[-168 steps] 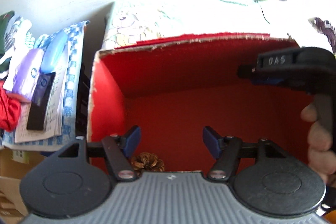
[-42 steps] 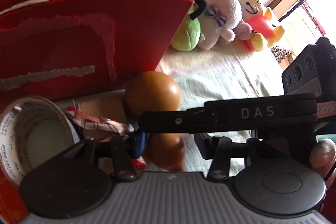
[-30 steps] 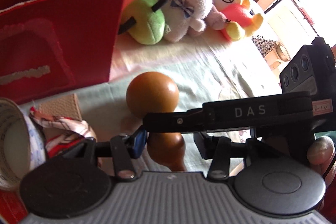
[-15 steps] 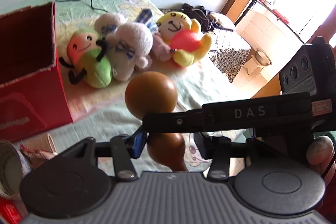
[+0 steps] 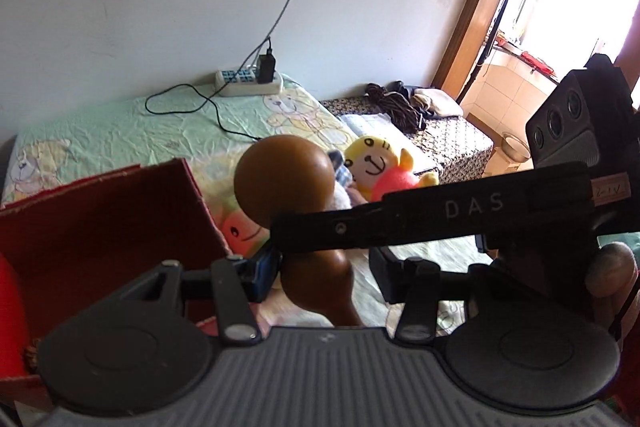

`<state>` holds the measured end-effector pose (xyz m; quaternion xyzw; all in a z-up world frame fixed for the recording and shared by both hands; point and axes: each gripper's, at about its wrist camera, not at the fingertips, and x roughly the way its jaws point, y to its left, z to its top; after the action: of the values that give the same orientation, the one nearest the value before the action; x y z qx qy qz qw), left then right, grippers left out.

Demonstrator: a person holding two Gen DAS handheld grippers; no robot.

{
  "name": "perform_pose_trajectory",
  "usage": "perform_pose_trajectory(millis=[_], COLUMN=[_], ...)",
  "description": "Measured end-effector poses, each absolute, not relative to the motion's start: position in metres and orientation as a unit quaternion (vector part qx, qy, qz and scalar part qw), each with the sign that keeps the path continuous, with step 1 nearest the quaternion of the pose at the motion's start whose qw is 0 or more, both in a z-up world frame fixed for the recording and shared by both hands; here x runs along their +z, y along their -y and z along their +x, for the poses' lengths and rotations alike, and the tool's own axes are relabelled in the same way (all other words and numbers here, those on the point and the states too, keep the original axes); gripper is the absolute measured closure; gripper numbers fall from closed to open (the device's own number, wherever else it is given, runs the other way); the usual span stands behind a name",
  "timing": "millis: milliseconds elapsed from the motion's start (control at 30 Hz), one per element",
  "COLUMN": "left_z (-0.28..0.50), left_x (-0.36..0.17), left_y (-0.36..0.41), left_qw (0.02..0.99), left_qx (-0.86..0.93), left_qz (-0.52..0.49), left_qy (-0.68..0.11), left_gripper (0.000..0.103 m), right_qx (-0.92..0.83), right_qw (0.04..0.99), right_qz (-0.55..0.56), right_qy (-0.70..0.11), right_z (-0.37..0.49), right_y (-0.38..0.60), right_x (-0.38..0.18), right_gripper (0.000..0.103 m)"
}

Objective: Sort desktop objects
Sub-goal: 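Carry the gourd with the right gripper over into the red box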

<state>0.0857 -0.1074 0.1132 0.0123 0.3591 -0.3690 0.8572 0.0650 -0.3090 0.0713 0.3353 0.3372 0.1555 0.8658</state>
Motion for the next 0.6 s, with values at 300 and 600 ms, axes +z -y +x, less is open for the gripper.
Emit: perform_pose_trajectory(millis=[300, 600], left_z=[0.153, 0.200], left_x=[0.109, 0.052], left_y=[0.049, 0.020], left_qw=[0.865, 0.837], left_qx=[-0.338, -0.314], left_qz=[0.023, 0.023], left_qy=[-0.371, -0.447], left_gripper=[0.053, 0.053], right_qx=[0.172, 0.149], right_qw=[0.859, 0.828], right_qz=[0.311, 0.308], right_qy=[-0.369, -0.444], right_z=[0.155, 0.204], right_y=[0.254, 0.215], right_x=[0.067, 0.015], right_gripper=[0.071, 0.071])
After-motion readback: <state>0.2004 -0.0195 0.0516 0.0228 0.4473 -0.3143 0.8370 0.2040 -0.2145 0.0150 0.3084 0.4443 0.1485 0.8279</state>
